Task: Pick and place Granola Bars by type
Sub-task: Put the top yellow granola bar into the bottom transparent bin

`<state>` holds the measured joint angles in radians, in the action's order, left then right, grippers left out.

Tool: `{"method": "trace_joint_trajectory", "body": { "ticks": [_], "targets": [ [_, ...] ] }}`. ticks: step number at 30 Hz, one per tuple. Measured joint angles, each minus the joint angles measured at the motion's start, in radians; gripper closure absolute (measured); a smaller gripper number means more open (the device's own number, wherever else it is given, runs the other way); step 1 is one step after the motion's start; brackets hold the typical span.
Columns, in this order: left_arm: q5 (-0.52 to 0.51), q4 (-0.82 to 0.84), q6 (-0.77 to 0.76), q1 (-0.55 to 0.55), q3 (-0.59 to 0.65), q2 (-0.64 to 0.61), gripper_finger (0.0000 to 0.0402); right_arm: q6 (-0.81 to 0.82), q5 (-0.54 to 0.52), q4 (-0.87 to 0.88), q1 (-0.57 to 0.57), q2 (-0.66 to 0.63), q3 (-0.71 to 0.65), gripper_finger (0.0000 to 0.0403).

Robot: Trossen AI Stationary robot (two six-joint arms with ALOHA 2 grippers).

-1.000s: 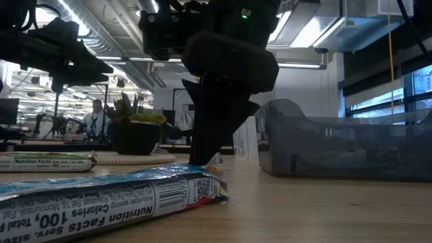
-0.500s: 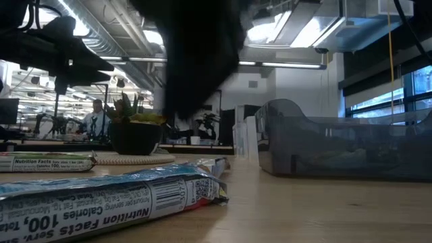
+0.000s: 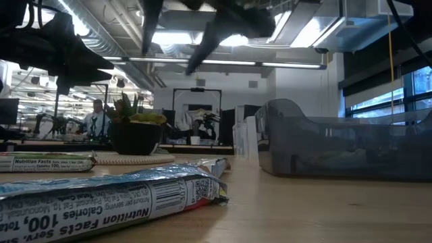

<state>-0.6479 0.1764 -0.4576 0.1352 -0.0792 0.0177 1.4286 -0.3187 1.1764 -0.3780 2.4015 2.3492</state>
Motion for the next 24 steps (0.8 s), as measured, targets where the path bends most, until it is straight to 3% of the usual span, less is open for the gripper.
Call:
{"method": "trace_joint_trajectory", "body": {
  "ticks": [10, 24],
  "targets": [
    [0.024, 0.000, 0.001, 0.000, 0.000, 0.010, 0.0245, 0.219, 0.052, 0.007, -0.021, 0.145, -0.003, 0.0163],
    [0.024, 0.000, 0.001, 0.000, 0.000, 0.015, 0.0245, 0.310, 0.085, 0.072, -0.039, 0.152, -0.001, 0.0163]
  ]
}}
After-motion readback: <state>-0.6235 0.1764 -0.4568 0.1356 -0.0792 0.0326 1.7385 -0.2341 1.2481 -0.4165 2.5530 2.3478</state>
